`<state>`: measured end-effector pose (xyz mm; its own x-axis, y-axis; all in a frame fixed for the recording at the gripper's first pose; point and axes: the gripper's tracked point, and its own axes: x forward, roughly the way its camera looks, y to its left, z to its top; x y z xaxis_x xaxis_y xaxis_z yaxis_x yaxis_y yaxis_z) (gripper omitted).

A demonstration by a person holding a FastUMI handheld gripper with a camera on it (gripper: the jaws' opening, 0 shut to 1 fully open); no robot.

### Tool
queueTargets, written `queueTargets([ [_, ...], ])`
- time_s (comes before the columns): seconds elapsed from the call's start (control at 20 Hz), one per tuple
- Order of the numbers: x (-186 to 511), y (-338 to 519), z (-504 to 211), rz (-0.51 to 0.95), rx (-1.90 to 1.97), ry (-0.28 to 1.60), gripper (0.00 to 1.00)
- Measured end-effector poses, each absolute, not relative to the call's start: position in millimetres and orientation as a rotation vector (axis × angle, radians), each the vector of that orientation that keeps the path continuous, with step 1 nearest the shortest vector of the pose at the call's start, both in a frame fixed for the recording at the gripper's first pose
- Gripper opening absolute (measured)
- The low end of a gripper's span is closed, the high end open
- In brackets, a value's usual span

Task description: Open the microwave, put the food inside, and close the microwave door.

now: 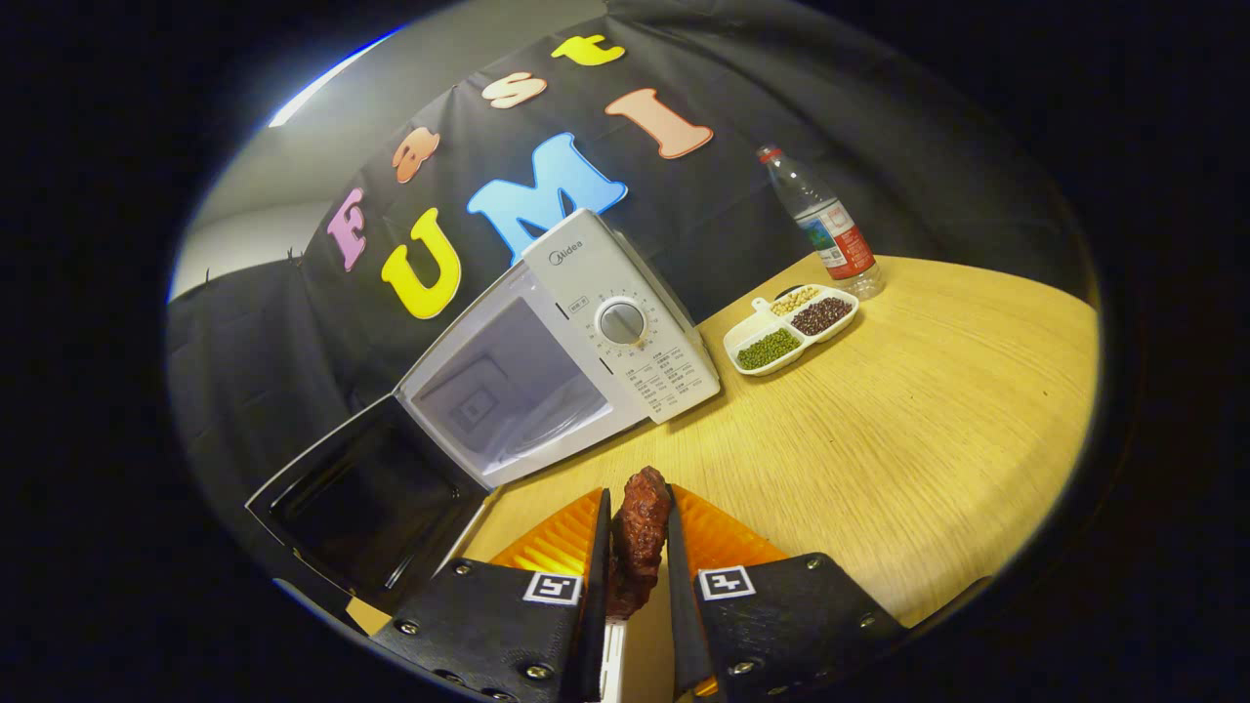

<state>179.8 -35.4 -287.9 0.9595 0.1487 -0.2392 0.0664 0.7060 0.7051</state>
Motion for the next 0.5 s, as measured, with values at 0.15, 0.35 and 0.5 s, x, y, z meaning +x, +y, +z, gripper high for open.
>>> queueTargets([
  [0.15, 175, -27, -279, 0.09, 0.94, 0.296, 0.17],
  [0.35, 172, -26, -275, 0.073, 1.002, 0.313, 0.11],
  [0.5, 167, -30, -261, 0.053, 1.013, 0.283, 0.11],
])
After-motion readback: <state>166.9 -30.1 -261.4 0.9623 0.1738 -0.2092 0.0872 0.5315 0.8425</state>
